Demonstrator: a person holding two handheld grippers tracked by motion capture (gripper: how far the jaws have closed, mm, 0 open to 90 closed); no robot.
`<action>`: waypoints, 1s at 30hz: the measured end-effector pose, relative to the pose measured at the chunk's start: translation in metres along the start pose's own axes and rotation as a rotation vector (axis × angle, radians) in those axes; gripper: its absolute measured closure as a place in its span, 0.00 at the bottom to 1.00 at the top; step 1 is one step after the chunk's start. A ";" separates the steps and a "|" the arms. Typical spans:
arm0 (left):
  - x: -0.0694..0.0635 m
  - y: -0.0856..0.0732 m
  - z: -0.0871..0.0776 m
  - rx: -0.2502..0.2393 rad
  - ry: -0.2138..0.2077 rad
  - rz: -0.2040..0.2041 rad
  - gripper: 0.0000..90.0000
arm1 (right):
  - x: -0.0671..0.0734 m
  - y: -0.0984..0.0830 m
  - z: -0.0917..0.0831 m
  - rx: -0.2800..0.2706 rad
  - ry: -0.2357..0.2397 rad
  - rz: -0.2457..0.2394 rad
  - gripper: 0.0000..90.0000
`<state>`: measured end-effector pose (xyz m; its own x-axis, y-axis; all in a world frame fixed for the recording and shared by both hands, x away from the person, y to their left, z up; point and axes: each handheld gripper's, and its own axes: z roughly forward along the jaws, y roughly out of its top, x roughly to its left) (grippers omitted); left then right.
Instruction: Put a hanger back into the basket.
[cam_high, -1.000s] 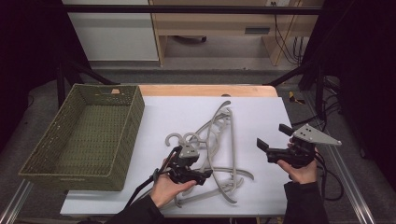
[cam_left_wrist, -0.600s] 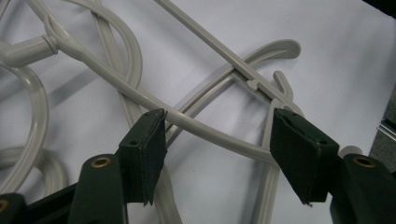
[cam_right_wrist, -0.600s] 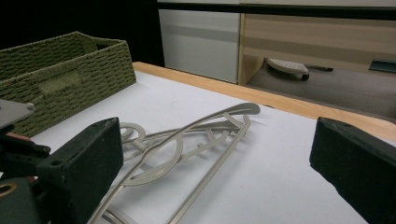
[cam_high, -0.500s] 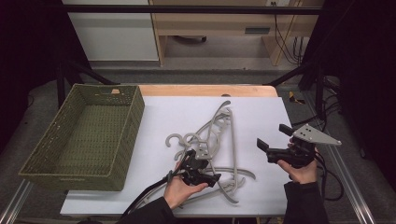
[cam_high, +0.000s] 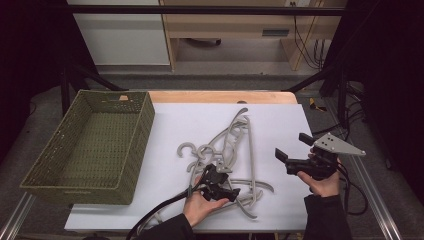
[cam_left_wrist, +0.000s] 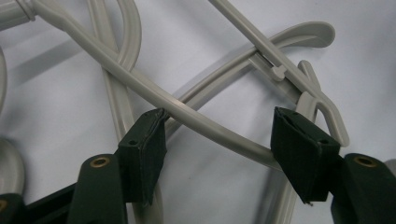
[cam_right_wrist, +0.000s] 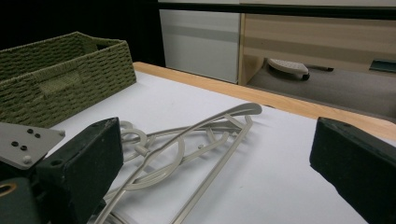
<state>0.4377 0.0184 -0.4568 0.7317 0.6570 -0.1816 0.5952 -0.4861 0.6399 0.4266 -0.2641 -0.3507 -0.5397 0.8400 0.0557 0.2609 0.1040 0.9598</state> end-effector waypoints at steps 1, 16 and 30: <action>0.000 0.000 0.001 0.003 -0.003 0.000 0.39 | 0.000 0.000 0.000 -0.001 0.001 -0.002 0.03; 0.007 -0.001 -0.009 0.079 0.021 0.023 0.67 | 0.000 0.000 -0.001 0.000 0.002 0.000 0.03; 0.008 -0.003 -0.003 0.143 0.005 0.010 0.73 | 0.000 0.000 0.000 0.006 0.000 -0.001 0.03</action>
<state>0.4404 0.0272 -0.4579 0.7364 0.6543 -0.1723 0.6295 -0.5691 0.5290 0.4264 -0.2638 -0.3507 -0.5400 0.8399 0.0548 0.2651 0.1079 0.9582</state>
